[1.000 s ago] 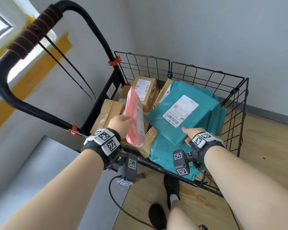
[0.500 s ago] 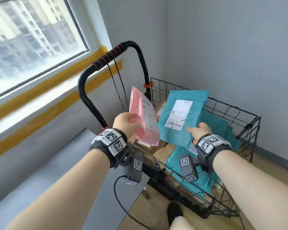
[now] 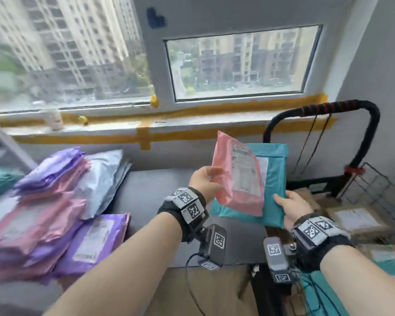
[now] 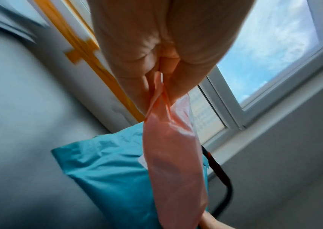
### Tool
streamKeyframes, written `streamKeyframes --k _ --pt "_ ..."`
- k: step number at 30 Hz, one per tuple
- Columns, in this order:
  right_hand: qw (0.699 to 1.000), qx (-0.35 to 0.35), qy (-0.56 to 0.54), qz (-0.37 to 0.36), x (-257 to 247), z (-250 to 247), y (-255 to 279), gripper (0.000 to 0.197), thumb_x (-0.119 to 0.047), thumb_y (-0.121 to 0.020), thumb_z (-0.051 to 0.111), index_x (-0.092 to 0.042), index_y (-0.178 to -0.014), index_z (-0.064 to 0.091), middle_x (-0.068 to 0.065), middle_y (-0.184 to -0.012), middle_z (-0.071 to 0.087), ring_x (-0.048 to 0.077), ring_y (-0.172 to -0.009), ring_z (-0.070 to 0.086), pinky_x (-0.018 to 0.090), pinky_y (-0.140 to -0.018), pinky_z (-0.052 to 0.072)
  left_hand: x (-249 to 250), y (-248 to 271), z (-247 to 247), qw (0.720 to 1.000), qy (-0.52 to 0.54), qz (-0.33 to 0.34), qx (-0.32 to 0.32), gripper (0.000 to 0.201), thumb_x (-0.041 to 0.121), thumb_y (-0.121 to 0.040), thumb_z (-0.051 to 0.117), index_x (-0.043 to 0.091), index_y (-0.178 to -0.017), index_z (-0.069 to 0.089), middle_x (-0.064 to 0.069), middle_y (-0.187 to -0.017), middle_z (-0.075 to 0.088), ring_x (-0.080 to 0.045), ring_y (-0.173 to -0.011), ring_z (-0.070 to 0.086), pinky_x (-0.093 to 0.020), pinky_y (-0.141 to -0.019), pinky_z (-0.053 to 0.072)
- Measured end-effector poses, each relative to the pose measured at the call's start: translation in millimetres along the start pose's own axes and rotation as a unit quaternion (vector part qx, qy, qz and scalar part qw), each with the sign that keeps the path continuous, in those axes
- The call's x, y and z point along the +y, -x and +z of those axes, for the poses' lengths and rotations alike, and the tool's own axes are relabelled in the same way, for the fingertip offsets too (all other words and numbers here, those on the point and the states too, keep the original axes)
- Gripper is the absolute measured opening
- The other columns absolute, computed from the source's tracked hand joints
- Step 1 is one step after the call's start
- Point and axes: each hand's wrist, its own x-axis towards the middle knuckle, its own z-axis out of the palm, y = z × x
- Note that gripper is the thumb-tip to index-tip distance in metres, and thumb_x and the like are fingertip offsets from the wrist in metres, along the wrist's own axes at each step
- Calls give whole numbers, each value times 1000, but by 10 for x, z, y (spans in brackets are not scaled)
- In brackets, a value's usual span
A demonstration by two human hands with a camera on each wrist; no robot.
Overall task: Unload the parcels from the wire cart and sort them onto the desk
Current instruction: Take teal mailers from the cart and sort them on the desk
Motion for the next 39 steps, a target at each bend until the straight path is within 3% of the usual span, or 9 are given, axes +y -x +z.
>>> streamKeyframes --k 3,7,11,17,23,26,31,35,39 --pt "997 -72 9 30 144 330 141 24 -4 -96 46 5 -118 49 22 -108 59 33 -87 58 58 -92 45 -285 311 -254 997 -14 -33 67 60 -19 -71 60 7 -125 54 -10 -125 57 -30 -112 59 -40 -93 53" --pt "985 -164 11 58 295 876 362 15 -6 -98 43 -3 -110 50 16 -91 61 26 -75 59 38 -62 54 -641 753 -624 984 -89 -40 151 34 6 -93 46 6 -125 58 -11 -122 62 -29 -104 64 -37 -89 54" --pt "966 -244 32 84 346 1420 707 11 -7 -99 41 -6 -95 51 12 -86 60 24 -73 58 30 -42 55 -903 1100 -1035 977 -97 -60 183 35 21 -86 61 8 -118 63 -7 -114 68 -24 -99 66 -37 -86 55" --pt "950 -299 42 84 459 2122 1116 14 -7 -98 43 -10 -86 50 13 -87 61 25 -73 59 35 -59 49 -1108 1421 -1619 965 -120 -68 223 39 14 -83 66 4 -121 58 -7 -121 63 -19 -109 61 -23 -91 48" --pt "941 -325 38 82 564 2903 1446 16 -7 -99 41 -9 -85 48 12 -83 59 25 -69 57 30 -44 55 -1289 1479 -2336 959 -150 -57 232 40 13 -86 64 7 -124 56 -6 -126 58 -17 -113 57 -18 -89 43" --pt "945 -316 38 71 621 3336 1557 16 -6 -98 43 -9 -84 49 12 -81 59 24 -67 57 29 -44 54 -1460 1436 -2775 960 -149 -58 231 38 16 -85 65 7 -121 58 -6 -123 61 -18 -110 59 -25 -94 47" --pt "954 -290 78 7 638 4077 1644 16 -4 -95 49 0 -108 57 9 -81 61 21 -67 59 31 -62 54 -1726 1394 -3607 955 -99 -49 276 44 14 -79 71 8 -121 57 2 -113 63 -15 -101 61 -26 -91 49" --pt "950 -266 151 -60 600 4542 1721 28 0 -92 53 4 -119 58 12 -94 64 7 -53 60 19 -60 54 -1851 1424 -4193 936 -95 -24 337 51 13 -74 75 10 -122 56 -5 -119 58 -15 -96 59 -25 -85 48" --pt "919 -268 262 -120 503 4887 1798 32 -2 -93 52 3 -124 57 19 -117 61 16 -69 55 2 -47 45 -1926 1468 -4593 914 -95 15 394 46 8 -74 75 15 -115 56 -4 -122 52 -15 -108 53 -22 -93 43"
